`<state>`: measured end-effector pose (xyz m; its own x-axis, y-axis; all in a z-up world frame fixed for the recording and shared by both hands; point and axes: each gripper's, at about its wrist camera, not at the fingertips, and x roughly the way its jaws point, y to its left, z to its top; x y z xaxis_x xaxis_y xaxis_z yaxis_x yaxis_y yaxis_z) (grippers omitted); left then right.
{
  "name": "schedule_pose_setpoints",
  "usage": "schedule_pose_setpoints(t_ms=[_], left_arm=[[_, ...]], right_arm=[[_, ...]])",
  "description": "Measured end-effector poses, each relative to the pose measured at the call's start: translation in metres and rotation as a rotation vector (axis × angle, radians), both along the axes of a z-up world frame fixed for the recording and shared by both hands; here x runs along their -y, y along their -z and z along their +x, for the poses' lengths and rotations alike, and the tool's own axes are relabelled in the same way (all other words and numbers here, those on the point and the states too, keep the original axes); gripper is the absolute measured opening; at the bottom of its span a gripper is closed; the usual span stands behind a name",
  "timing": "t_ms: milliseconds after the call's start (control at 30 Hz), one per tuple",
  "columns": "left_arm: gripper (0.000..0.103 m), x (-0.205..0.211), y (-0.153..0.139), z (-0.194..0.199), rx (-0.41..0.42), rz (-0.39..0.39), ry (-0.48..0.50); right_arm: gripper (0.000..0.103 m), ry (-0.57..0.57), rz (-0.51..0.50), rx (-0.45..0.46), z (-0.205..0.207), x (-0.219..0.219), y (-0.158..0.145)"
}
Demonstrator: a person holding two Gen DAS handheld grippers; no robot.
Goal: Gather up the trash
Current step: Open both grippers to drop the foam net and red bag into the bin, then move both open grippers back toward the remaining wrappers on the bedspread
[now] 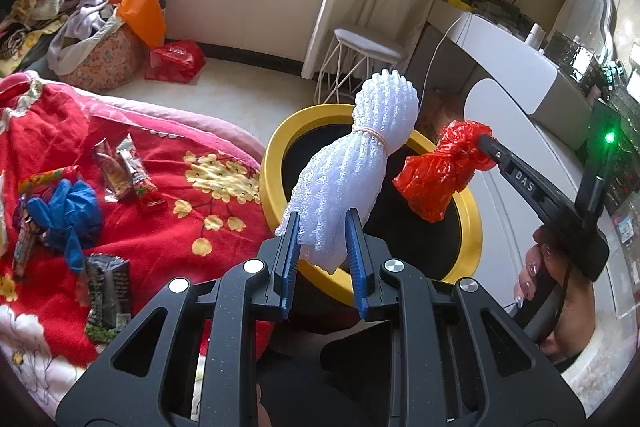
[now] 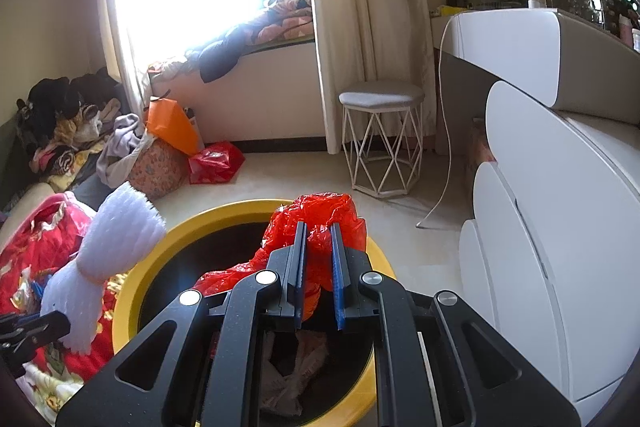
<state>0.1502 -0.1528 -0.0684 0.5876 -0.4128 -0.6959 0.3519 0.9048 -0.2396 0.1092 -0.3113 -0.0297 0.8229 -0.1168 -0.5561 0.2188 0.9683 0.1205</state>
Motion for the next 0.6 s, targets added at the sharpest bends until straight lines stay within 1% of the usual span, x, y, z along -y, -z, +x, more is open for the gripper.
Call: schedule_pose_setpoints(t_ms=[133,200,233,267,300,367,433,467,500,533,600], left_arm=[[0.018,0.008,0.002,0.009,-0.008,0.016,0.005],[0.02,0.011,0.004,0.015,-0.017,0.012,0.006],[0.026,0.012,0.004,0.018,-0.015,0.008,0.009],[0.04,0.013,0.004,0.019,-0.012,0.007,0.011],[0.048,0.013,0.003,0.02,-0.007,0.002,0.016],[0.069,0.011,0.0,0.019,0.013,-0.012,0.01],[0.081,0.007,-0.002,0.016,0.027,-0.017,-0.003],[0.086,0.003,-0.004,0.014,0.036,-0.019,-0.016],[0.088,0.001,-0.005,0.012,0.04,-0.023,-0.022],[0.092,-0.002,-0.006,0.01,0.046,-0.028,-0.03],[0.092,-0.01,-0.009,0.003,0.067,-0.031,-0.051]], right_arm=[[0.011,0.002,0.012,-0.013,0.001,0.003,0.003],[0.014,-0.001,0.026,-0.016,0.002,0.005,0.005],[0.017,-0.007,0.034,-0.018,0.002,0.005,0.005],[0.023,-0.007,0.039,-0.019,0.002,0.006,0.006],[0.033,-0.005,0.044,-0.016,0.002,0.006,0.006],[0.044,-0.004,0.05,-0.006,0.0,0.007,0.004],[0.048,0.003,0.049,0.002,0.0,0.009,0.002],[0.053,0.009,0.057,0.008,-0.001,0.01,0.001],[0.058,0.013,0.065,0.013,-0.001,0.011,0.001],[0.061,0.017,0.079,0.02,-0.002,0.012,0.0],[0.067,0.018,0.104,0.037,-0.005,0.011,-0.004]])
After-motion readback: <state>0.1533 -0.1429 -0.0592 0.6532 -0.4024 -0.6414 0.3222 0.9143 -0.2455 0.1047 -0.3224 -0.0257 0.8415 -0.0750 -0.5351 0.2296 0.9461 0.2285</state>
